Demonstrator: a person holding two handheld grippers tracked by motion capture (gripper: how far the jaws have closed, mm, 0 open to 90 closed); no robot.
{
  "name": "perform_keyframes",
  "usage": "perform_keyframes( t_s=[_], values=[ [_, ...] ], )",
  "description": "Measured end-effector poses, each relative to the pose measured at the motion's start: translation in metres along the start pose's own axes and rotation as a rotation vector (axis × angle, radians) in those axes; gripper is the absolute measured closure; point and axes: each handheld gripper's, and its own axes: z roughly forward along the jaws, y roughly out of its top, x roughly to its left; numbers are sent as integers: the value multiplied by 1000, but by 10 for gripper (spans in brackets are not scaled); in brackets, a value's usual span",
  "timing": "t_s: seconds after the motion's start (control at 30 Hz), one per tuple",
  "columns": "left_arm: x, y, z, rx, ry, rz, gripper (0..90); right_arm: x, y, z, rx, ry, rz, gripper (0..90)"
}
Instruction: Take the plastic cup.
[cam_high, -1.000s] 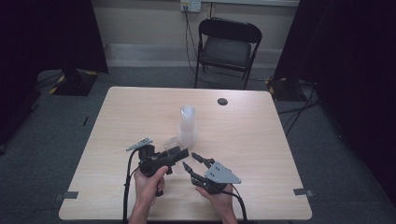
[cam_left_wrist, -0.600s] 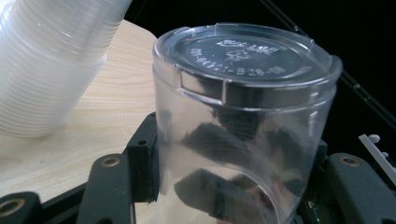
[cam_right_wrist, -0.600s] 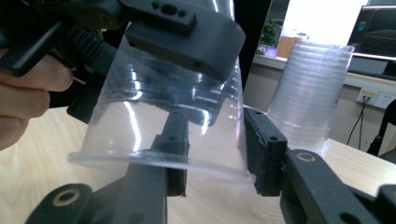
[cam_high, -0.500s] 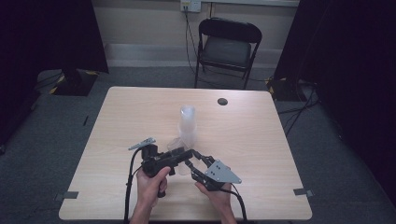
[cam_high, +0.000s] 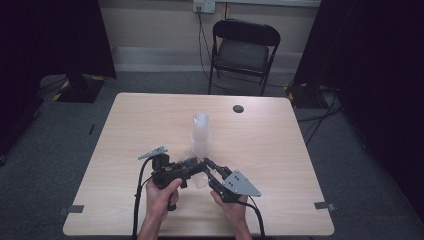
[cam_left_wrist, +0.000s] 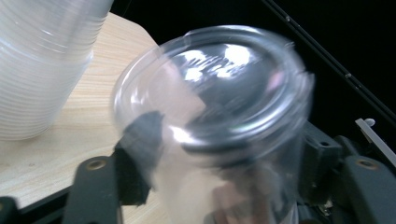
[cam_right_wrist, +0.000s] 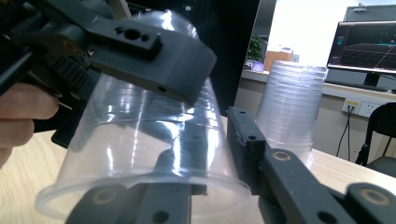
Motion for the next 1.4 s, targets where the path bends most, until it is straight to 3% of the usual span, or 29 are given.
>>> perform_keyframes(
  t_s=[0.37, 0.53, 0.57, 0.83, 1.0, 1.1, 1.17, 1.3, 1.4],
  values=[
    [4, 0, -5, -9, 60, 77, 242, -1, 1, -2, 25, 8, 13, 840],
    [8, 3, -7, -20, 64, 70, 231, 1, 0, 0, 41, 22, 19, 863],
    [9, 4, -8, -23, 61, 51, 231, 1, 0, 0, 46, 25, 17, 868],
    [10, 9, -12, -50, 58, 72, 215, 1, 1, -1, 46, 30, 20, 877],
    [12, 14, -17, -62, 100, 72, 233, -1, 2, -4, 44, 30, 26, 884],
    [13, 13, -16, -53, 152, 115, 213, -2, 3, -5, 40, 28, 36, 884],
    [13, 13, -17, -59, 148, 120, 214, -3, 3, -5, 48, 29, 39, 886],
    [12, 14, -19, -61, 181, 161, 214, -4, 3, -5, 68, 37, 43, 890],
    [12, 14, -21, -70, 201, 193, 209, -7, 3, -5, 91, 45, 74, 881]
  ],
)
